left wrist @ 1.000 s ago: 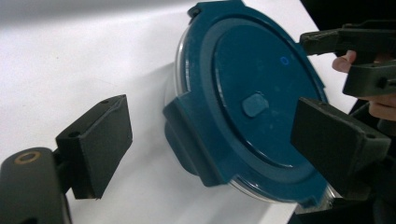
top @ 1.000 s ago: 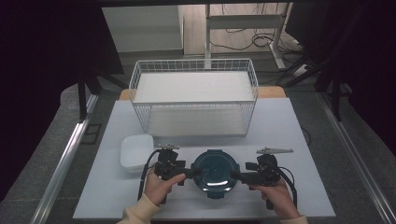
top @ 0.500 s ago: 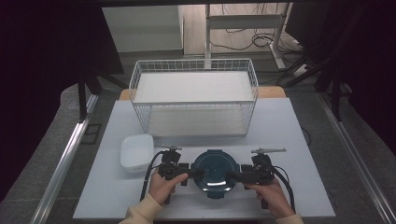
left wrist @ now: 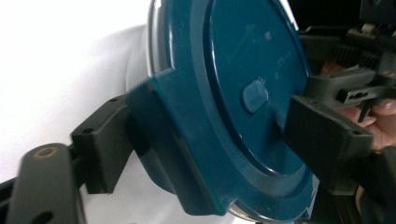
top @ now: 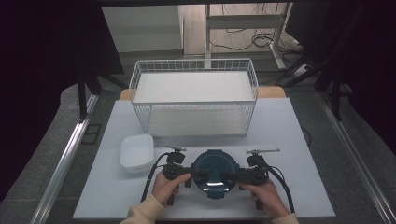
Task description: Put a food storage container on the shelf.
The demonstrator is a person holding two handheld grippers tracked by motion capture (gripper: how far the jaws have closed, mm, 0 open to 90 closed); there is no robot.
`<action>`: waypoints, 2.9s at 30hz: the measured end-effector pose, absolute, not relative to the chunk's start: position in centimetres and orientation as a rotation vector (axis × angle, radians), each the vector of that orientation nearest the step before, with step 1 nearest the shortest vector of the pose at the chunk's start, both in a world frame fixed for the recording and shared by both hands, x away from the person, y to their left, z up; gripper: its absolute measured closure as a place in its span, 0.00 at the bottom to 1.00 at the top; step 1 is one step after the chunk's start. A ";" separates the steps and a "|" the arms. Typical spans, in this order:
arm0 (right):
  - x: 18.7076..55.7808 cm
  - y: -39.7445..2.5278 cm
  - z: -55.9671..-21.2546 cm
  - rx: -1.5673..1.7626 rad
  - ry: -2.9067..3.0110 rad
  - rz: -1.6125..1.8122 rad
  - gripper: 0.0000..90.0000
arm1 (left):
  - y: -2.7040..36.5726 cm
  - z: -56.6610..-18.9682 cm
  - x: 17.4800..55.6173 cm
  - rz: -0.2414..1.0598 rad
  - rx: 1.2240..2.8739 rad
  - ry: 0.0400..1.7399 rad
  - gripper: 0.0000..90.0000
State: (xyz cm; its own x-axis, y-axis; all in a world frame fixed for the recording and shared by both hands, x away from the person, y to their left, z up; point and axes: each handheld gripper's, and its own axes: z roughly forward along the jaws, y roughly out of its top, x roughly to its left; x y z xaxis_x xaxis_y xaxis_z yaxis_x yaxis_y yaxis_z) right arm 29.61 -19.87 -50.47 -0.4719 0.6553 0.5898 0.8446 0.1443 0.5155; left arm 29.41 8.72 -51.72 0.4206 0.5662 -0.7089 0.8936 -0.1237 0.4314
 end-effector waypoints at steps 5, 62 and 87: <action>29.7 -20.0 -50.4 -1.506 -2.154 -1.192 0.17 | 8.9 -51.4 29.3 -0.466 1.803 1.279 0.24; 28.6 -21.3 -48.2 -1.559 -2.097 -1.348 0.41 | 9.7 -49.2 28.1 -0.392 1.723 1.312 0.41; 30.2 -19.1 -44.0 -1.481 -2.148 -1.426 0.41 | 12.1 -44.9 28.7 -0.313 1.686 1.285 0.41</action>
